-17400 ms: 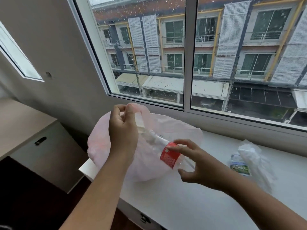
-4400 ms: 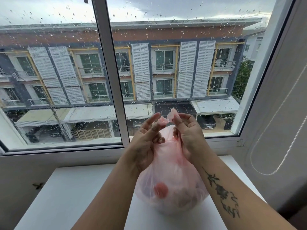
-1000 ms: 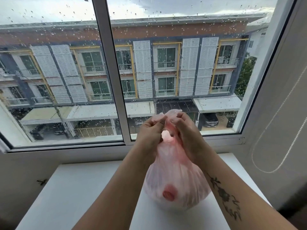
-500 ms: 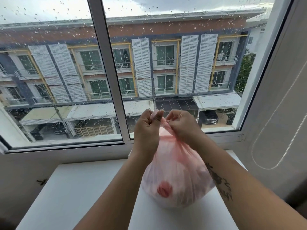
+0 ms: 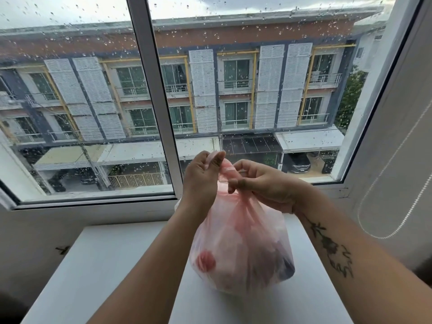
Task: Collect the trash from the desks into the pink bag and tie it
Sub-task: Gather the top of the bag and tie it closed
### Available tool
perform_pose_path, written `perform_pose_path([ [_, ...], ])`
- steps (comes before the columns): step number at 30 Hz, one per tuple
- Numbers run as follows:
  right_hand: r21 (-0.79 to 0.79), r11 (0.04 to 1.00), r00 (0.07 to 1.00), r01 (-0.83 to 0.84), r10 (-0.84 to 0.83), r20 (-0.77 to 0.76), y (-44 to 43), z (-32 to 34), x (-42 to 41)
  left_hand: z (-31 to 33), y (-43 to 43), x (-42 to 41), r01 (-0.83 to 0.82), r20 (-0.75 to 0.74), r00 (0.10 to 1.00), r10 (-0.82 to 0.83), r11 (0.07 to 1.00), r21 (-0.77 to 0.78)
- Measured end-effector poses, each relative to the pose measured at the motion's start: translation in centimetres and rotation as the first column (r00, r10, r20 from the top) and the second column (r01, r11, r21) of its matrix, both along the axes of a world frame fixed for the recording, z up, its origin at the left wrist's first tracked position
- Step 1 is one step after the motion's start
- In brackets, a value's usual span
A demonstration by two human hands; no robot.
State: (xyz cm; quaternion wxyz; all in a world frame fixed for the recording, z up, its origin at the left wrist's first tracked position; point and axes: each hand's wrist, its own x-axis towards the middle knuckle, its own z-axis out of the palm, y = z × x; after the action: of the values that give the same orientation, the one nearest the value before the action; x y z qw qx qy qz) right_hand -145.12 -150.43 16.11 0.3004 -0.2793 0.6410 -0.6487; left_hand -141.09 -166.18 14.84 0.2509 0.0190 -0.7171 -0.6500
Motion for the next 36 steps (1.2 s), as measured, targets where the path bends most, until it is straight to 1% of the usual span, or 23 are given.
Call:
perform_pose_path([
  [2, -0.029, 1.0, 0.999, 0.01, -0.009, 0.037, 0.0, 0.1, 0.2, 0.0, -0.1, 0.0, -0.008, 0.026, 1.0, 0.008, 1.0, -0.015],
  [4, -0.05, 0.999, 0.997, 0.019, -0.014, 0.081, 0.0, 0.1, 0.2, 0.2, -0.1, 0.3, 0.006, 0.036, 0.999, -0.006, 1.0, 0.008],
  [8, -0.086, 0.99, 0.981, 0.109, -0.092, 0.173, 0.1, 0.2, 0.2, 0.6, -0.6, 0.9, 0.181, 0.049, 0.982, -0.183, 0.983, 0.044],
  [9, -0.081, 0.988, 0.977, 0.134, -0.118, 0.179, 0.1, 0.2, 0.3, 0.6, -0.8, 1.0, 0.225, 0.068, 0.971, -0.228, 0.973, 0.046],
  [11, -0.072, 0.979, 0.968, 0.189, -0.174, 0.178, 0.0, 0.2, 0.4, 0.6, -1.1, 1.0, 0.257, 0.126, 0.958, -0.259, 0.966, 0.029],
  [14, -0.091, 0.965, 0.964, 0.246, -0.234, 0.125, 0.1, 0.1, 0.8, 0.6, -1.0, 0.8, 0.212, 0.18, 0.958, -0.225, 0.973, 0.09],
  [15, -0.097, 0.969, 0.972, 0.228, -0.221, 0.082, 0.2, 0.1, 1.2, 0.6, -1.0, 0.6, 0.183, 0.192, 0.96, -0.204, 0.975, 0.125],
  [16, -0.077, 0.975, 0.978, 0.208, -0.209, -0.005, 0.3, -0.1, 1.7, 0.6, -0.7, 0.5, 0.162, 0.201, 0.96, -0.194, 0.973, 0.166],
  [17, -0.023, 0.977, 0.966, 0.212, -0.213, -0.146, 0.4, -0.3, 2.2, 0.7, -0.5, 0.5, 0.15, 0.207, 0.959, -0.196, 0.965, 0.216],
  [18, 0.047, 0.965, 0.915, 0.258, -0.229, -0.332, 0.3, -0.6, 2.5, 0.9, -0.3, 0.4, 0.149, 0.213, 0.954, -0.211, 0.95, 0.274],
  [19, 0.079, 0.938, 0.824, 0.338, -0.254, -0.506, 0.2, -1.0, 2.7, 0.9, 0.0, 0.4, 0.147, 0.218, 0.949, -0.226, 0.933, 0.327],
  [20, 0.047, 0.908, 0.727, 0.417, -0.302, -0.616, 0.0, -1.3, 2.7, 1.0, 0.2, 0.4, 0.149, 0.217, 0.946, -0.24, 0.919, 0.366],
  [21, -0.021, 0.885, 0.674, 0.466, -0.37, -0.639, -0.1, -1.5, 2.6, 0.9, 0.3, 0.3, 0.148, 0.214, 0.946, -0.245, 0.91, 0.388],
  [22, -0.093, 0.867, 0.662, 0.49, -0.439, -0.608, -0.2, -1.6, 2.6, 0.9, 0.5, 0.3, 0.144, 0.215, 0.945, -0.248, 0.9, 0.411],
  [23, -0.16, 0.851, 0.679, 0.5, -0.5, -0.537, -0.3, -1.7, 2.5, 0.9, 0.6, 0.3, 0.134, 0.222, 0.942, -0.251, 0.889, 0.437],
  [25, -0.274, 0.816, 0.743, 0.509, -0.577, -0.339, -0.6, -1.7, 2.5, 1.1, 0.6, 0.4, 0.133, 0.237, 0.927, -0.291, 0.846, 0.516],
  [27, -0.351, 0.764, 0.765, 0.542, -0.621, -0.171, -0.8, -1.6, 2.4, 1.3, 0.4, 0.7, 0.161, 0.221, 0.908, -0.356, 0.783, 0.6],
  [30, -0.409, 0.716, 0.777, 0.566, -0.629, -0.027, -1.0, -1.0, 2.4, 1.4, 0.2, 1.0, 0.207, 0.183, 0.888, -0.423, 0.721, 0.661],
  [31, -0.42, 0.7, 0.776, 0.578, -0.63, 0.02, -1.3, -0.7, 2.5, 1.4, 0.3, 1.1, 0.222, 0.171, 0.886, -0.432, 0.717, 0.66],
  [33, -0.416, 0.642, 0.741, 0.643, -0.659, 0.129, -2.0, -0.2, 2.6, 1.4, 0.7, 1.2, 0.237, 0.153, 0.894, -0.421, 0.734, 0.637],
  [34, -0.405, 0.612, 0.709, 0.679, -0.691, 0.143, -2.4, -0.1, 2.4, 1.5, 0.9, 1.2, 0.233, 0.148, 0.902, -0.405, 0.747, 0.623],
  [35, -0.376, 0.587, 0.661, 0.717, -0.743, 0.101, -2.6, -0.1, 2.2, 1.6, 1.0, 1.2, 0.225, 0.145, 0.91, -0.388, 0.757, 0.613],
  [36, -0.341, 0.568, 0.606, 0.749, -0.795, 0.008, -2.8, -0.1, 2.0, 1.7, 1.2, 1.3, 0.213, 0.145, 0.916, -0.373, 0.762, 0.611],
])
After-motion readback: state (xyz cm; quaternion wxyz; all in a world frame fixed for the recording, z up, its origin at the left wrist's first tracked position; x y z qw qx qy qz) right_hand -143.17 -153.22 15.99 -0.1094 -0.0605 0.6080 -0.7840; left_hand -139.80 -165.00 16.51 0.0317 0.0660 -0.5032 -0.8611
